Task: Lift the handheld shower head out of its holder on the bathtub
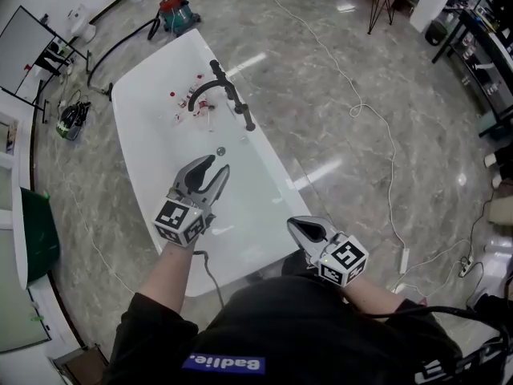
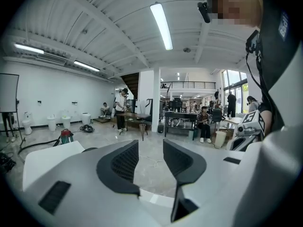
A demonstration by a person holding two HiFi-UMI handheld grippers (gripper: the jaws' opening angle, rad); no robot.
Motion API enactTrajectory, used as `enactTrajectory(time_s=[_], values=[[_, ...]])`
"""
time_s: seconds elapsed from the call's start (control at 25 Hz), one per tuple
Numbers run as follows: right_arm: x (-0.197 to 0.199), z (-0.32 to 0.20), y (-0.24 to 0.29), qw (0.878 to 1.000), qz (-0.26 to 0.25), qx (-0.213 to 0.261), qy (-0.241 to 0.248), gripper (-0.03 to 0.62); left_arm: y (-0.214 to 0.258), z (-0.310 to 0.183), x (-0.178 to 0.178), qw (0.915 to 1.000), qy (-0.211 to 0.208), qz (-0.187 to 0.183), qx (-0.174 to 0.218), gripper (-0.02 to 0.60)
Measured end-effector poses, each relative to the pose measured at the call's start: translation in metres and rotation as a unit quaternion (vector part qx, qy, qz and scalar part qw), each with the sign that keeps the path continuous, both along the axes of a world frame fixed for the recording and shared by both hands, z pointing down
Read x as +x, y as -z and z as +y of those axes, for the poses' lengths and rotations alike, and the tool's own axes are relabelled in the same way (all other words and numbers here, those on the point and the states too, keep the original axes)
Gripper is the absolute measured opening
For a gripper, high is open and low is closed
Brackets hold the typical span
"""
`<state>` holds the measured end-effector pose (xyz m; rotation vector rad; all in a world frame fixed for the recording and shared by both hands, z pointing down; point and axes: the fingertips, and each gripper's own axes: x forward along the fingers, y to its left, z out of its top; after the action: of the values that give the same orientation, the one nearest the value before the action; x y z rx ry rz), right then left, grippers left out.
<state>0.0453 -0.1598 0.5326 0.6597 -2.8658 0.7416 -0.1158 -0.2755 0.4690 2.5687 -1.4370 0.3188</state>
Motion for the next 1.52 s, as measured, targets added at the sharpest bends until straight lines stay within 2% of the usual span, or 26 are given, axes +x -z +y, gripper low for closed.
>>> enactTrajectory(time_s=[0.24, 0.64, 0.96, 1.08, 1.32, 1.52], values=[[0.012, -0.011, -0.013, 1.000, 0.008, -0.016, -0.013, 0.003, -0.025, -0.045, -0.004, 0.9994, -0.008, -0.029, -0.018, 0.173], [0.062, -0.034, -0.048, 0.995, 0.019, -0.062, -0.072, 0.003, -0.070, -0.135, -0.002, 0.9979, -0.003, -0.054, -0.036, 0.195], [0.085, -0.040, -0.076, 0.991, 0.040, -0.086, -0.090, 0.003, -0.125, -0.199, -0.003, 0.9977, 0.019, -0.040, -0.052, 0.196], [0.088, -0.044, -0.083, 0.990, 0.048, -0.095, -0.092, 0.003, -0.146, -0.219, -0.004, 0.9969, 0.024, -0.046, -0.060, 0.196], [0.095, -0.047, -0.098, 0.989, 0.052, -0.111, -0.087, 0.003, -0.198, -0.255, -0.013, 0.9918, 0.054, -0.071, -0.092, 0.201], [0.104, -0.052, -0.118, 0.985, 0.071, -0.129, -0.095, 0.003, -0.247, -0.288, -0.028, 0.9841, 0.081, -0.086, -0.132, 0.202]])
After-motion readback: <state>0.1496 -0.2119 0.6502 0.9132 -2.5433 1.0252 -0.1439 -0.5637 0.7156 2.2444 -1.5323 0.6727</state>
